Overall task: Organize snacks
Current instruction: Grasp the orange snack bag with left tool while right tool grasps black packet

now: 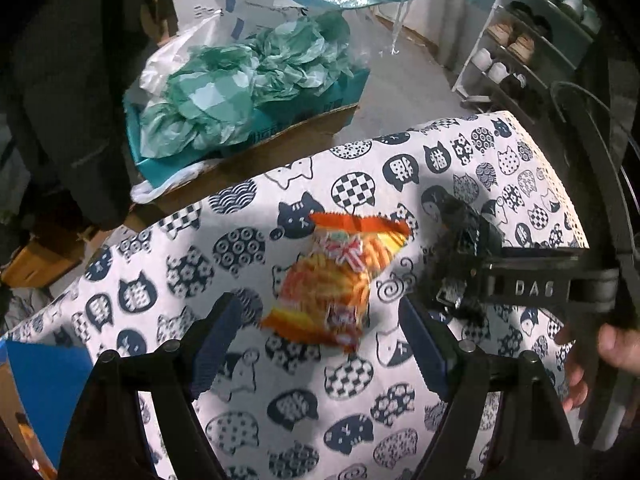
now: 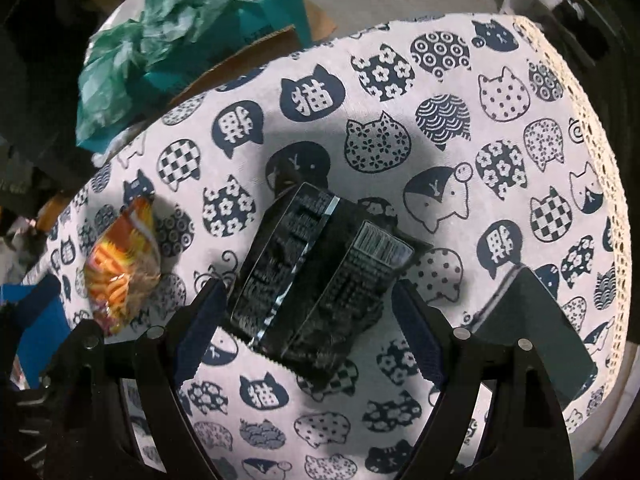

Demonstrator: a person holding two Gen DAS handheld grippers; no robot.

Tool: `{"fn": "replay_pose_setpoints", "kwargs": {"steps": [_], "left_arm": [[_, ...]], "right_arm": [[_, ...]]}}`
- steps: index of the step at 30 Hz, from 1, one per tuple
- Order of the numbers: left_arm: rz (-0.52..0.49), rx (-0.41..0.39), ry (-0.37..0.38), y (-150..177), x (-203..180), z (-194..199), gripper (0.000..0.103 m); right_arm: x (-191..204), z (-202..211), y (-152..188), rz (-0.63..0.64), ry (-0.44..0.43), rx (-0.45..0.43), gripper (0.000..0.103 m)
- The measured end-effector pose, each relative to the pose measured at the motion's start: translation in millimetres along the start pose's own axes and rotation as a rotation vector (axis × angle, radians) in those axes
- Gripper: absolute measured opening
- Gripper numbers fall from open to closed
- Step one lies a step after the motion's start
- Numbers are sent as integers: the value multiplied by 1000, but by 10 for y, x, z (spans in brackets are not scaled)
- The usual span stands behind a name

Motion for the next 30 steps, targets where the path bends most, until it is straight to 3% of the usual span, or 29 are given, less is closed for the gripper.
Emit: {"fn": "replay_pose_setpoints", "kwargs": {"steps": [8,12,14,16,17,19,30], "left_arm": [[40,39,22,7,31,-355,82],[50,42,49,40,19,-433,82],[62,41,65,56,13,-449,77],[66,43,88,69,-8,-452,62],[66,39,84,75,-8,-449,61],[60,36,65,89,7,-439,48],[124,22,28,255,200,-213,43]], "right_arm": [[35,-283,-17,15,38,21,84],[172,-354,-35,125,64,10,84],[253,-385,-6,219,86,6,84],[323,-406,24,294,103,-3,78],[372,-407,35,333,102,-14,74],[424,-401,56,346,87,-19,68],[386,-202,363,395,73,-24,67]]}}
Point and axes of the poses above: each gripper's, at about its wrist camera, not at the fingertips, and z roughly against the way its jaws point, x to its left, y to its underside, the point moved 8 cm from there along -z, roughly the way its jaws point, and after that the axes turned 13 degrees about -x, right-handed, at the moved point
